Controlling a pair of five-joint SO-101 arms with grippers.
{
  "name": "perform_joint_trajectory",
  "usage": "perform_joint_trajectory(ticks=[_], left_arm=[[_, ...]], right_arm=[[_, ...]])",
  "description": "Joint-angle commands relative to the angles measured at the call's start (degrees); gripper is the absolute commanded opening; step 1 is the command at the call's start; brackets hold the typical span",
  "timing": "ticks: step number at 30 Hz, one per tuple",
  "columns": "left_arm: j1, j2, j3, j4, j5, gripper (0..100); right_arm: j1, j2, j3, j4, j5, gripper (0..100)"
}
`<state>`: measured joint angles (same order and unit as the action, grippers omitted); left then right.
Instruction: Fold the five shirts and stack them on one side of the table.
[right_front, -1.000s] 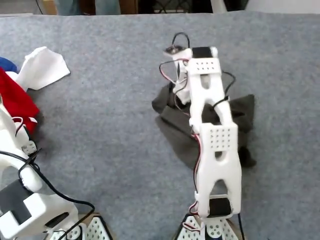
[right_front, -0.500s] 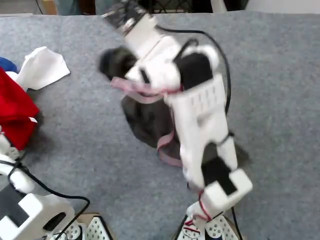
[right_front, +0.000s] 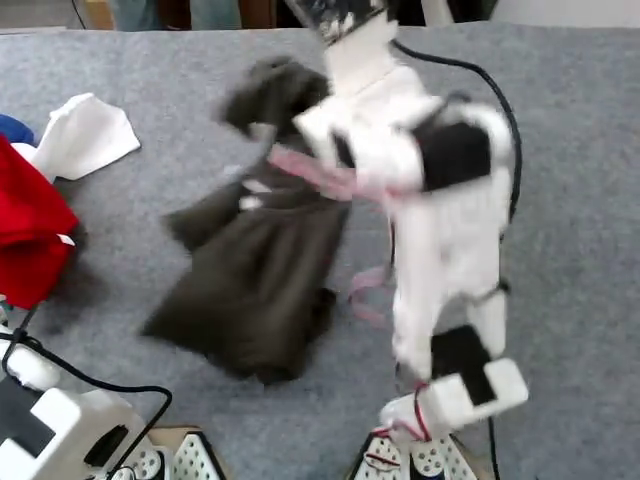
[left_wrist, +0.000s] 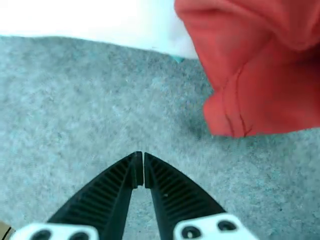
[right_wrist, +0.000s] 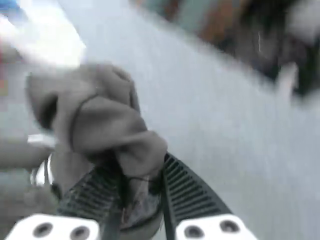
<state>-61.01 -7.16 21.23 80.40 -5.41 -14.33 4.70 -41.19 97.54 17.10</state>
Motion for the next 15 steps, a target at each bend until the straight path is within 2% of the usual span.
perform_joint_trajectory(ticks=[1,7,9,15], left_arm=[[2.77,-2.29,-2.51,1.05,0.0,4],[13.14,-2.29,-2.59,4.92,0.09,4],[18.42,-2.29,-2.51,4.92,0.44,4],[35.56,-1.93,-2.95,4.48,7.47,4]], right_arm=[[11.43,3.56,21.67,-9.49,8.79,1.5],[25.05,6.64,44.97,-27.34,22.51,1.5],[29.36,6.64,49.45,-30.15,25.76,1.5],[43.87,6.9,55.69,-31.74,35.96,1.5]])
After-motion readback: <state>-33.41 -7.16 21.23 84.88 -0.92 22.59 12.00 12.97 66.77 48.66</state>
